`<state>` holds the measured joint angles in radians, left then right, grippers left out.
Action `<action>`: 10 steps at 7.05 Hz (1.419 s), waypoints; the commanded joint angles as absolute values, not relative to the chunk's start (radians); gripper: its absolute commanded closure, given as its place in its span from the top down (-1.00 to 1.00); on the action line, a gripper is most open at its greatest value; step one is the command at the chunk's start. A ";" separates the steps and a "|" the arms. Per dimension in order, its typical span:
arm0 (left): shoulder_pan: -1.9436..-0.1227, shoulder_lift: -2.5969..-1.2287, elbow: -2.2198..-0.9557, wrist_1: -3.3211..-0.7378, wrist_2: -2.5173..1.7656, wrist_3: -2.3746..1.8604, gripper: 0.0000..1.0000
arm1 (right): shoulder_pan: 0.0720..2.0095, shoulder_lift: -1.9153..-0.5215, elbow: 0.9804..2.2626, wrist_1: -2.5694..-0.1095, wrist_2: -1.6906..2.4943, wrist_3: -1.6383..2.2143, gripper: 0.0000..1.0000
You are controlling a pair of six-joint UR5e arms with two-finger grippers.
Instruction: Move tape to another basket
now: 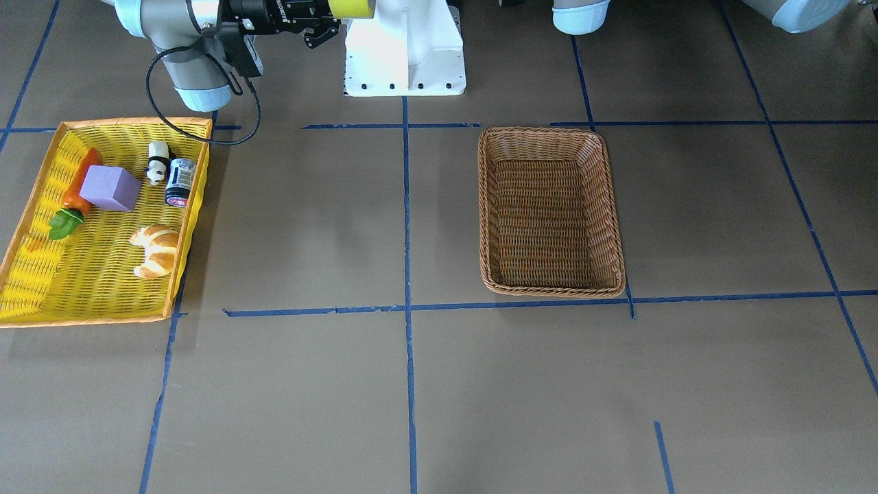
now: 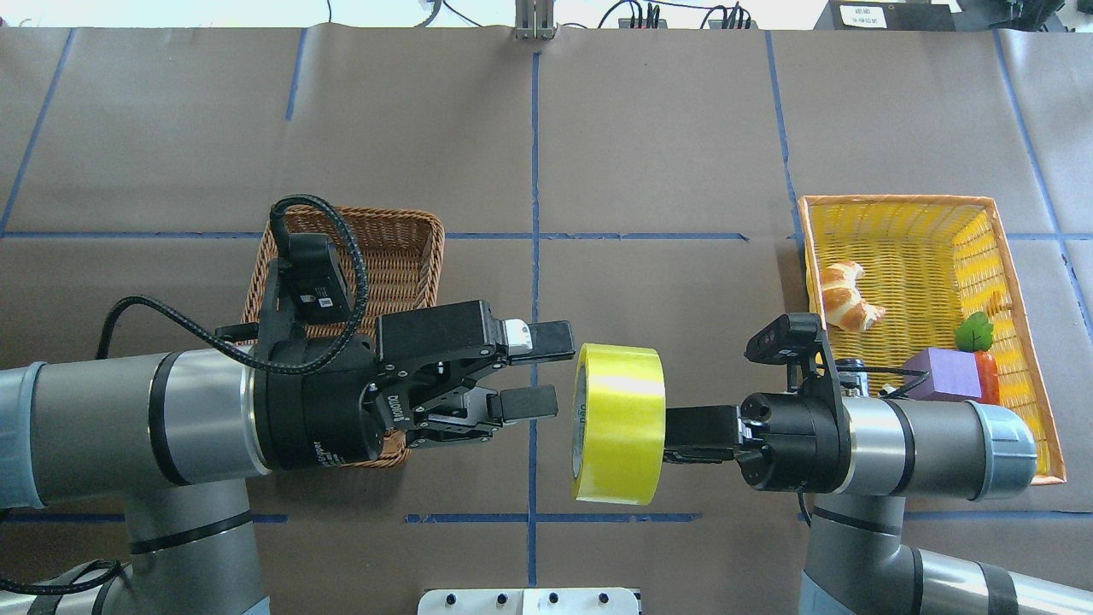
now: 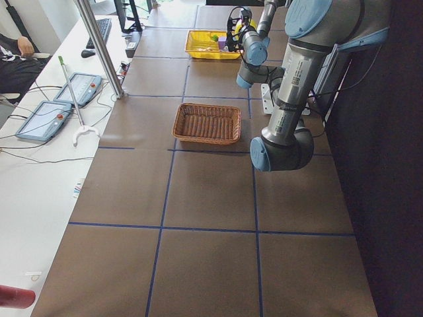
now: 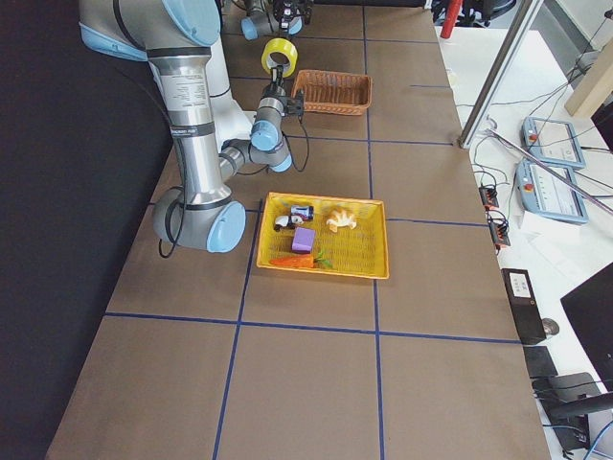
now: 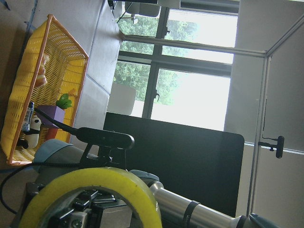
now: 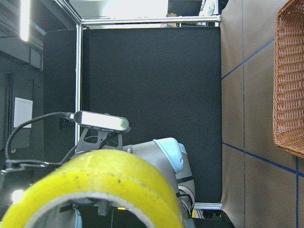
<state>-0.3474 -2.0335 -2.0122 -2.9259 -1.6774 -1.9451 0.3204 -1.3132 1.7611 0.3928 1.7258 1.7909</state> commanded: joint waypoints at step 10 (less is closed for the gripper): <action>-0.279 -2.112 -1.957 -2.915 -1.601 -1.939 0.95 | 0.311 -1.312 1.759 0.393 1.726 1.789 -1.00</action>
<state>-0.2797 -2.1113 -1.9580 -2.9141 -1.6015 -1.9390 0.3121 -1.3127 1.7595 0.3927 1.7257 1.7887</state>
